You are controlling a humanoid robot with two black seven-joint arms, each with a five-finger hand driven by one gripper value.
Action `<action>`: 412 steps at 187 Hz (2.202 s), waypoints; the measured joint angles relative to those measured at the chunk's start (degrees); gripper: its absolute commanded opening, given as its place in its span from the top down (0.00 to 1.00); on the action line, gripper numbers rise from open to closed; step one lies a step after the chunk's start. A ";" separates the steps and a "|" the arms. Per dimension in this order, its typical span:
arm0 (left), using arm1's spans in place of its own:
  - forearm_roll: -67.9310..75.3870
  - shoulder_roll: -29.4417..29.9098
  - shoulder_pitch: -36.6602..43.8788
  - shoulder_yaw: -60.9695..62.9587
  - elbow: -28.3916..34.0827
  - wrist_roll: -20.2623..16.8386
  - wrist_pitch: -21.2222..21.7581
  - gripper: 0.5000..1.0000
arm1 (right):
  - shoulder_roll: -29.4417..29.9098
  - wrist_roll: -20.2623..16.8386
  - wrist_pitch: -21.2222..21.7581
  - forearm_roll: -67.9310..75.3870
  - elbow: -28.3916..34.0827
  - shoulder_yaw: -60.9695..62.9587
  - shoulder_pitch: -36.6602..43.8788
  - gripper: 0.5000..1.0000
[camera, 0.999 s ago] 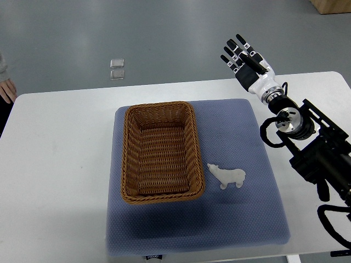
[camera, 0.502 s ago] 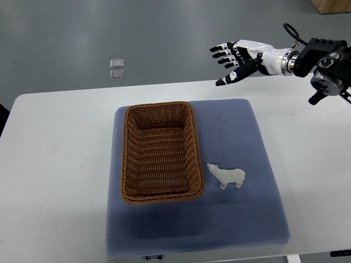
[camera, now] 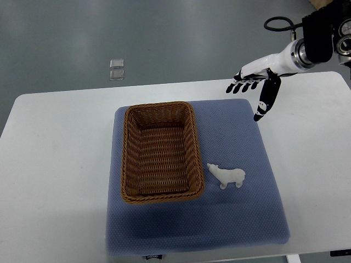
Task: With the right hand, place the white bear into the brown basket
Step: 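Lower the open right hand down onto the white bear, then close the right hand fingers around the white bear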
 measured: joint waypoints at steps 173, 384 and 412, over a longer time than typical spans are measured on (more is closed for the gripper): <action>-0.03 0.00 0.02 0.00 0.79 0.00 0.10 0.00 | -1.37 0.43 -12.83 8.79 5.77 7.54 -20.56 0.17; -0.08 0.00 0.03 -0.03 0.98 0.00 0.18 0.00 | -0.99 7.02 -20.02 -4.78 6.35 17.54 -42.42 0.48; -0.08 0.00 0.03 -0.08 0.98 0.00 0.18 0.00 | -0.85 7.69 -20.49 -5.84 6.26 17.54 -43.38 0.58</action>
